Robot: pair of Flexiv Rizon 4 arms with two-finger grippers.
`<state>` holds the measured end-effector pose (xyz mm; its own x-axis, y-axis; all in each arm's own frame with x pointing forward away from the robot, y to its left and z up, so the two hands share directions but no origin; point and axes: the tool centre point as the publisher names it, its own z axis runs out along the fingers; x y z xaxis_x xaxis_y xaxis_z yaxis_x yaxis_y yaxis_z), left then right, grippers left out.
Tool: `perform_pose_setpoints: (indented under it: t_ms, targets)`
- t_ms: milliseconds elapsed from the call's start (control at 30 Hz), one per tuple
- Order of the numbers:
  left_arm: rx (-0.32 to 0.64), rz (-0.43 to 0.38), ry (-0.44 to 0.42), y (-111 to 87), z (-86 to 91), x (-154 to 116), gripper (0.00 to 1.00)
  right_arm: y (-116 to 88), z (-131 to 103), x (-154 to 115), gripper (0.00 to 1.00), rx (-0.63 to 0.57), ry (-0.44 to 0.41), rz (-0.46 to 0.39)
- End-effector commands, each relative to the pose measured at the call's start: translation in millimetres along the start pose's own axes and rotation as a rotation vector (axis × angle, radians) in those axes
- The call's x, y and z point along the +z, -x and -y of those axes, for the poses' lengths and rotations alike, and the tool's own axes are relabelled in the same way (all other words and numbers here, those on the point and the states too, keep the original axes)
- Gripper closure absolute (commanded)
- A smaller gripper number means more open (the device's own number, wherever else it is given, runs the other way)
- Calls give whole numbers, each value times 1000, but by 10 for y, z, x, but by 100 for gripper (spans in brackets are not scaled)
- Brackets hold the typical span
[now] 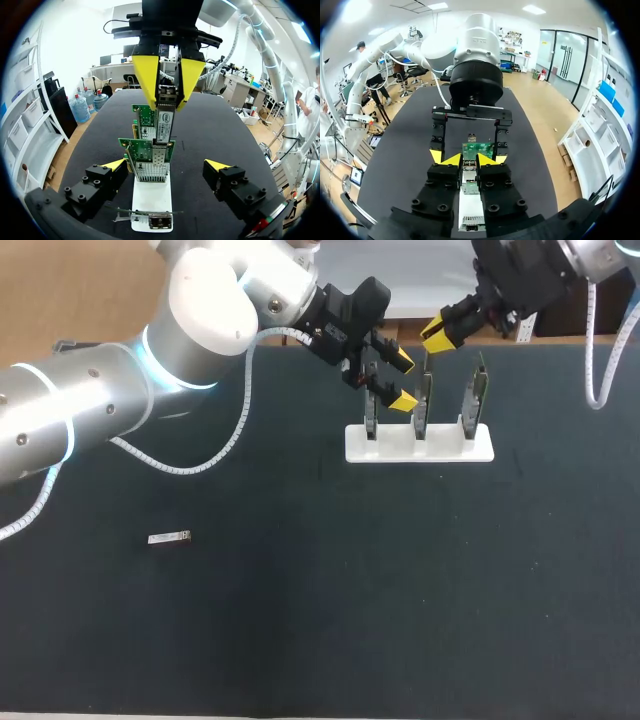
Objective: Pick up the optical module with the left hand, and insert it into the network port with the right hand.
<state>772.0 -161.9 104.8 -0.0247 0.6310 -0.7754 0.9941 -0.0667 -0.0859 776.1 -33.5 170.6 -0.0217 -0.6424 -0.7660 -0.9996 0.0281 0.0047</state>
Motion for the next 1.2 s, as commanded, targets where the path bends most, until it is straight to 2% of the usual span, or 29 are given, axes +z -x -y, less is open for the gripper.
perform_pose_setpoints:
  t_ms: [33, 1200]
  targets:
    - [-1, -5, -5, 9, -25, 1, 0, -19, -13, 29, 100, -4, -6, -10]
    - [-1, -5, -5, 9, -25, 1, 0, 56, -7, -26, 100, -16, -8, 24]
